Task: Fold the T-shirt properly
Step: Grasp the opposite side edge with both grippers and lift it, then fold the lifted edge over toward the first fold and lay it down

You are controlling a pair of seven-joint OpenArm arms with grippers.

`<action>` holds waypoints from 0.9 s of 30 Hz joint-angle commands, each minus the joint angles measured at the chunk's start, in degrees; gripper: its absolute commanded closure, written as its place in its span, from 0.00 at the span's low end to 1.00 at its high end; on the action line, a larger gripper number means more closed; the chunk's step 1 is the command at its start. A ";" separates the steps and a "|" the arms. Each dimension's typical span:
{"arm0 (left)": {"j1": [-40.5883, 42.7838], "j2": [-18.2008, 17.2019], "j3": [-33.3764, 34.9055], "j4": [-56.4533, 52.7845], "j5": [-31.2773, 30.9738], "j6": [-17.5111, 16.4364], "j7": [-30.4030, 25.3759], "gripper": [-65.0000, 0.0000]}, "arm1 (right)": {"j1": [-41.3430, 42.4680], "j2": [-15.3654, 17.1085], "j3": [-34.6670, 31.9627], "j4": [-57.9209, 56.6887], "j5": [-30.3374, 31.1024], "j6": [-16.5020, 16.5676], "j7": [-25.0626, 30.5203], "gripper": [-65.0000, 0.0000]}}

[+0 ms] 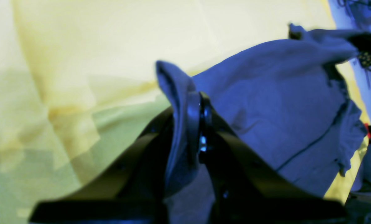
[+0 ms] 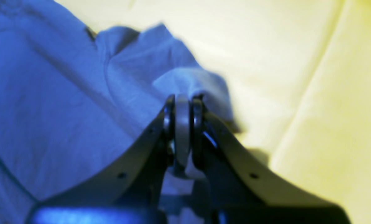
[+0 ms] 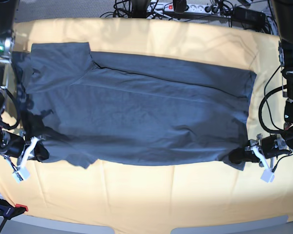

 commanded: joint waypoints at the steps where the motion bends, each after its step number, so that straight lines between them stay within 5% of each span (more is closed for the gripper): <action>1: -2.05 -1.07 -0.44 0.79 -1.55 -0.47 -0.96 1.00 | 0.59 2.23 0.57 2.47 1.64 0.19 1.31 1.00; 4: -2.05 -1.03 -0.44 0.79 -4.07 -0.47 1.55 1.00 | -1.79 3.96 0.66 5.68 2.78 0.19 1.29 1.00; 9: -2.03 -1.22 -0.44 0.90 -16.06 -0.47 13.86 1.00 | -2.86 5.14 0.72 6.25 2.97 0.19 -0.33 1.00; 11: -2.03 -1.73 -0.44 0.94 -16.36 -0.47 17.53 1.00 | -2.84 5.27 0.72 6.27 3.28 0.19 -2.45 1.00; 22: -0.83 -7.23 -0.52 1.16 -16.36 -0.47 18.95 1.00 | -2.84 5.53 0.72 6.25 5.92 0.19 -5.92 1.00; 27: 0.24 -7.23 -0.52 1.20 -16.36 -0.47 21.62 1.00 | -2.86 5.75 0.72 6.25 9.49 0.19 -12.63 1.00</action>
